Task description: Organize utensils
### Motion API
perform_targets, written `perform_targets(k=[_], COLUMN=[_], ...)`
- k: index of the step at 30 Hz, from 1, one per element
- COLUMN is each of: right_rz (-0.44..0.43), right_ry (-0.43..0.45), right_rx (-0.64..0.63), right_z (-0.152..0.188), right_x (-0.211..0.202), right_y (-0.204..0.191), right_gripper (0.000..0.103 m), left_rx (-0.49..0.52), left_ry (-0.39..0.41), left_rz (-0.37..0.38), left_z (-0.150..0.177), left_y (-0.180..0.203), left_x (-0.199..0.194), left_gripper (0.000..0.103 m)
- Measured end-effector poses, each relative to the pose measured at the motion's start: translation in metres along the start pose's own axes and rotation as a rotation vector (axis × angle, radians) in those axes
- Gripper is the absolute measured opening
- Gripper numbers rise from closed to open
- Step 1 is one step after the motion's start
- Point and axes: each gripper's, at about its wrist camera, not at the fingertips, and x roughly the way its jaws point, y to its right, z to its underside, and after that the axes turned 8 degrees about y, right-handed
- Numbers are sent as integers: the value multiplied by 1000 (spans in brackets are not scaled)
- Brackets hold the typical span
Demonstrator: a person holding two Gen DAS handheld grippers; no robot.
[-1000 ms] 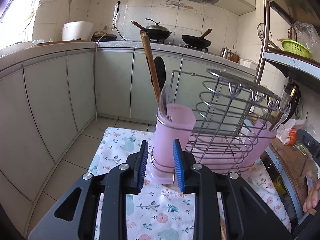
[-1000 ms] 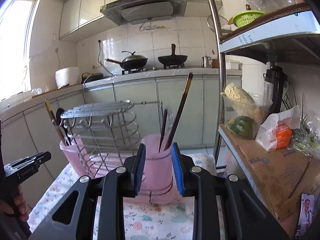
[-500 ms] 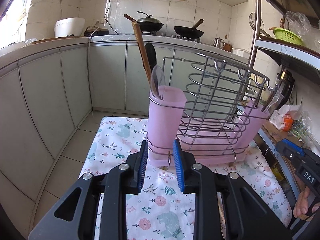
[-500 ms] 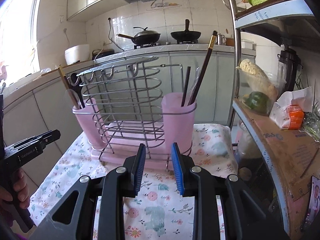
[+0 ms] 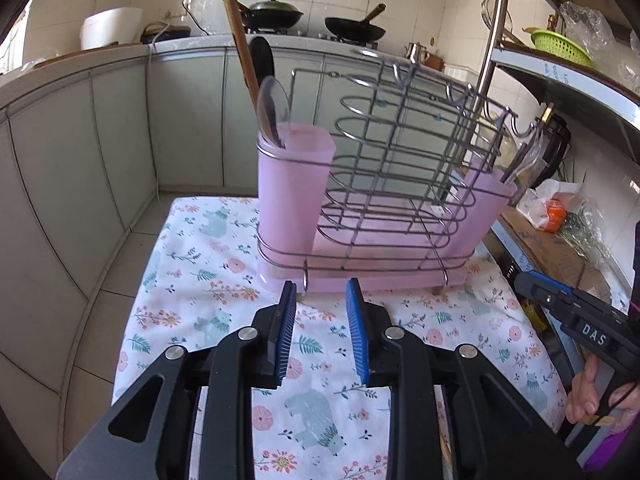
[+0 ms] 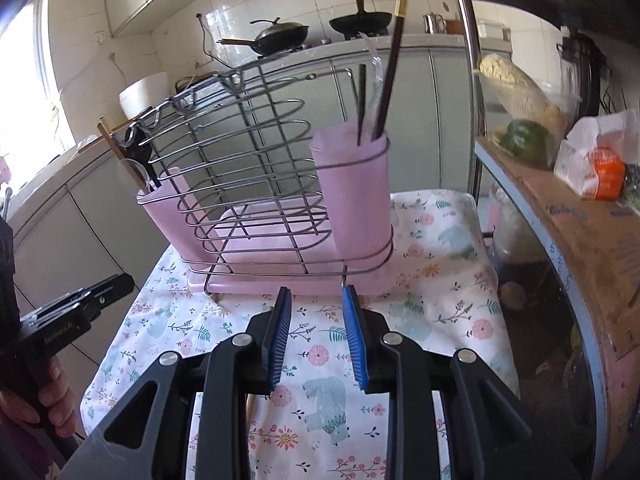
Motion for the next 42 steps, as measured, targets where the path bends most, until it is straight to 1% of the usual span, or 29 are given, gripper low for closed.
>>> perform_targets(k=[5,8,11,14,16,18,20,24,26,29,32,33,34,36,37,38,42], right_rz=[2,-20,-34,-32,-35,-38,-40,-46,-46,-50,-53,-57,-65,-76,-85,-91,-126], right_ry=[-47,-92,-122,-134,-140,-142,-143,-144,-145,-148,-155,-160,-168,-180,-190,-197,-244], right_rx=[54,93,113,121,129,131,132,136,140,151,153,154,157,160,160,159,157], right_z=[2,5,7,10,11,11,10,11,11,13,14,15,15,16,16,17,16], right_x=[8,16,22,25,26,27,28,29,30,32,33,34,35,37,39,40,49], right_y=[10,16,18,20,21,22,23,25,26,29,31,31,30,30,29,27,19], right_gripper=[26,26,26,26,26,26,26,26,26,26,27,27,27,27,27,27,27], left_rx=[41,64,50,20,-17,-80,-131,-158,-146,-129,-121,-120,-115,-115,-118,-125,-155], left_ry=[-68,-143,-259,-396,-474,-563,-614,-651,-659,-681,-683,-680,-675,-671,-667,-663,-648], left_rz=[45,79,138,197,214,234,236,217,206,169,156,151,140,136,136,138,154], left_z=[7,14,24,36,43,51,56,60,60,62,62,63,63,63,63,63,65], left_y=[11,19,24,29,29,29,28,34,39,47,51,53,53,53,51,48,36], left_x=[8,20,37,55,66,80,90,100,103,108,110,111,111,110,109,108,101], left_gripper=[26,26,26,26,25,25,25,25,25,25,25,24,18,13,4,1,1])
